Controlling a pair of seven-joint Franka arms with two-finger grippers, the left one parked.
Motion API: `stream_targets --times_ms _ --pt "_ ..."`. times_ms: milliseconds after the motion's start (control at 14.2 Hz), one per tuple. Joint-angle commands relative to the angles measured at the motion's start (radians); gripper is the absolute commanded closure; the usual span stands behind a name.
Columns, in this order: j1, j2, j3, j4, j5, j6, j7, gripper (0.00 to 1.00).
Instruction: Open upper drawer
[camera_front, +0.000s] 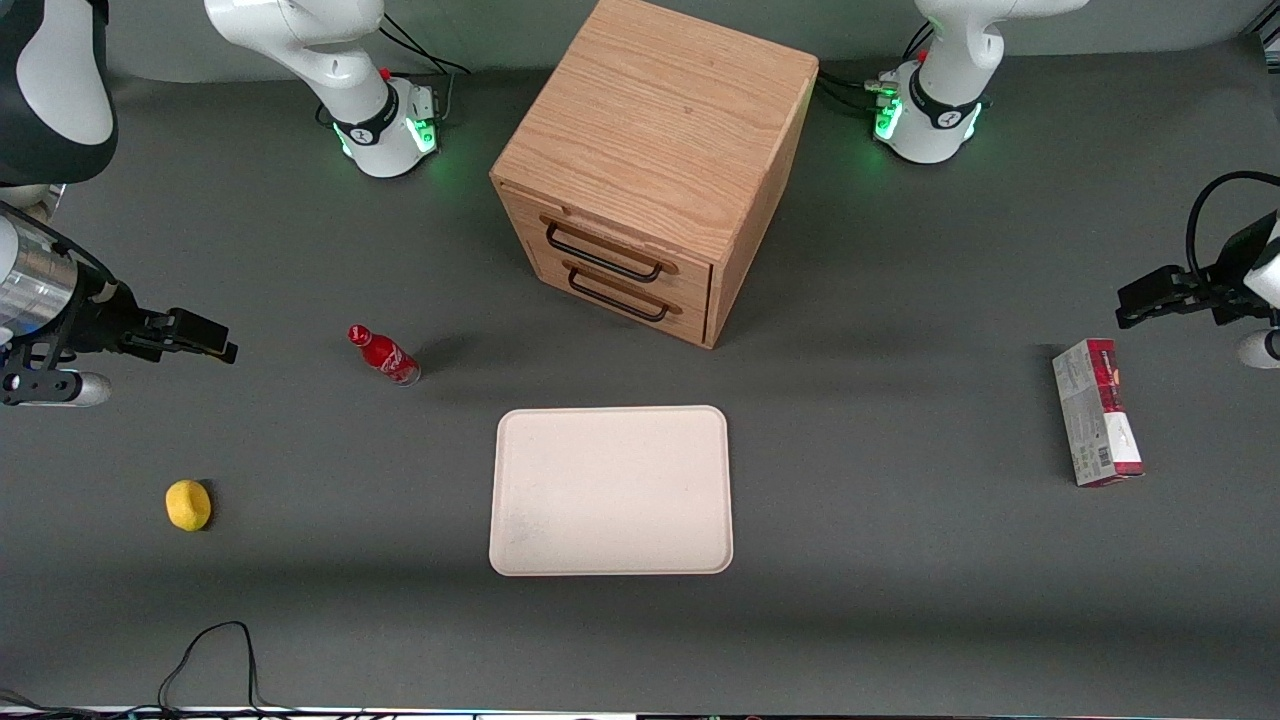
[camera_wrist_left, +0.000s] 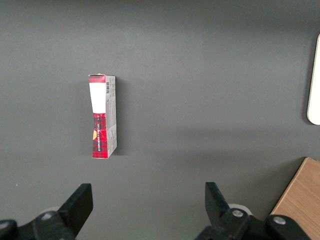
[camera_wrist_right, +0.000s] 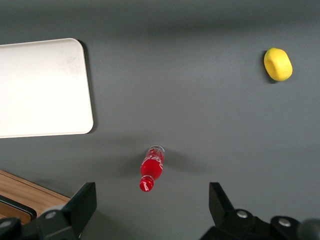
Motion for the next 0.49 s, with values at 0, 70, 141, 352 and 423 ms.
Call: stream_targets --times_ms 0,70,141,352,423 --pt "-0.004 0.002 0.016 0.016 -0.009 -0.022 -0.019 0.00" --pt "-0.003 0.004 0.016 0.017 -0.009 -0.022 -0.021 0.00" --pt "-0.003 0.004 0.016 0.017 -0.009 -0.022 -0.022 0.00" --pt "0.015 0.008 0.019 0.017 -0.009 -0.047 -0.021 0.00" --pt "0.017 0.013 0.019 0.016 -0.006 -0.057 -0.022 0.00"
